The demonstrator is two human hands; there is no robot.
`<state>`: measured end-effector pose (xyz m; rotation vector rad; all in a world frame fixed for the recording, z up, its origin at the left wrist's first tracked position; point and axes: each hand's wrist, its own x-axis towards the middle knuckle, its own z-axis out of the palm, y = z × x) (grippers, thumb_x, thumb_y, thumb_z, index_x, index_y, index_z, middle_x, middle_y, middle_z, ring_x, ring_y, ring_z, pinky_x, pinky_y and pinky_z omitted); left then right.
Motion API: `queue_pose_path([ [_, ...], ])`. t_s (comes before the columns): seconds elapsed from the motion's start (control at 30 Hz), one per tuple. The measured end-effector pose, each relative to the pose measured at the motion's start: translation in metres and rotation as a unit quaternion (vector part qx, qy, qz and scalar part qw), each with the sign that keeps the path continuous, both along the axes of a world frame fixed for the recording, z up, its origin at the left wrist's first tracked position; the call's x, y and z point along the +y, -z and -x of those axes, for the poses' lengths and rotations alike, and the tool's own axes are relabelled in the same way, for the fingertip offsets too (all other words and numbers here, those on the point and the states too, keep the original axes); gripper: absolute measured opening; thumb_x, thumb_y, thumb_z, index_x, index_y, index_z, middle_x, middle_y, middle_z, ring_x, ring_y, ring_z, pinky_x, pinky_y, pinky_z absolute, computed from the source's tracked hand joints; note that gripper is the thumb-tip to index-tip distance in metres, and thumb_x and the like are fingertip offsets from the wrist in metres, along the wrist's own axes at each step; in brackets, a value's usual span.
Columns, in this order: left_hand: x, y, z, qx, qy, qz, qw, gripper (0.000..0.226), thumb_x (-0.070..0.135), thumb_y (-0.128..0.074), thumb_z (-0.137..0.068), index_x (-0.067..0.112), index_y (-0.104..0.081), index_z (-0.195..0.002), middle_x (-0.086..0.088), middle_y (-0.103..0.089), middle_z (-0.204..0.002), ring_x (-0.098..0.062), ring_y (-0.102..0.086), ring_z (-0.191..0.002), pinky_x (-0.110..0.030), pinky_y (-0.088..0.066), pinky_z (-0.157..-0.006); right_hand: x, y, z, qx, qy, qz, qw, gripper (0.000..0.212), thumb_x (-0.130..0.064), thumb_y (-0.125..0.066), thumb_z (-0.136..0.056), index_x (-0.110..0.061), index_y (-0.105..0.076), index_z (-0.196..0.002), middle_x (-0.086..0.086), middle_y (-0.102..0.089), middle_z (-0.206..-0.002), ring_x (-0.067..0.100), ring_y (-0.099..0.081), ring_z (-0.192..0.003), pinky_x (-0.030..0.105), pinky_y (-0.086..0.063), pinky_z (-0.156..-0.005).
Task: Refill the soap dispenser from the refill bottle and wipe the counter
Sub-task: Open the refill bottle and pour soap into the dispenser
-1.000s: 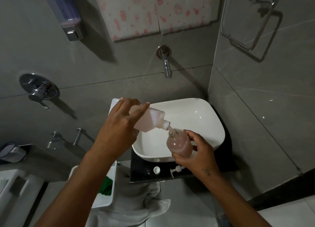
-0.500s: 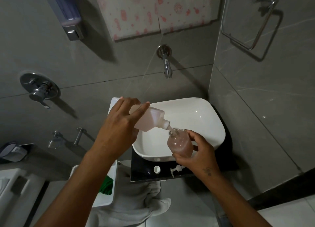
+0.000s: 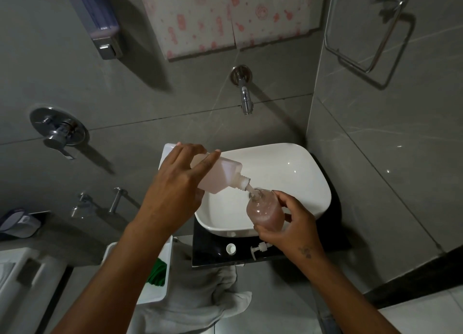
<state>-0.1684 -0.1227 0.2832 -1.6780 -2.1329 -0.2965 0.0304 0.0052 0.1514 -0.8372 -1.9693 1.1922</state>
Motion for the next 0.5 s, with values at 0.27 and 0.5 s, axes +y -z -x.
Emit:
queue_pose_path([
  [0.27, -0.0001, 0.0002, -0.001, -0.002, -0.003, 0.006, 1.0, 0.093, 0.002, -0.1, -0.051, 0.009, -0.063, -0.137, -0.026, -0.062, -0.124, -0.048, -0.061, -0.114, -0.062, -0.052, -0.093, -0.001, -0.0008, 0.0006, 0.001, 0.003, -0.001, 1.0, 0.08, -0.03, -0.093, -0.056, -0.031, -0.057, -0.128, -0.031, -0.058, -0.123, -0.01, -0.054, -0.113, 0.021, -0.052, -0.092],
  [0.5, -0.0012, -0.001, -0.0029, -0.002, 0.003, 0.005, 1.0, 0.091, 0.001, -0.099, -0.052, 0.007, -0.064, -0.136, -0.026, -0.063, -0.124, -0.048, -0.061, -0.113, -0.062, -0.051, -0.095, -0.0017, -0.002, -0.0003, 0.006, 0.001, -0.001, 1.0, 0.079, -0.027, -0.093, -0.057, -0.03, -0.058, -0.128, -0.029, -0.059, -0.124, -0.01, -0.054, -0.114, 0.024, -0.052, -0.093],
])
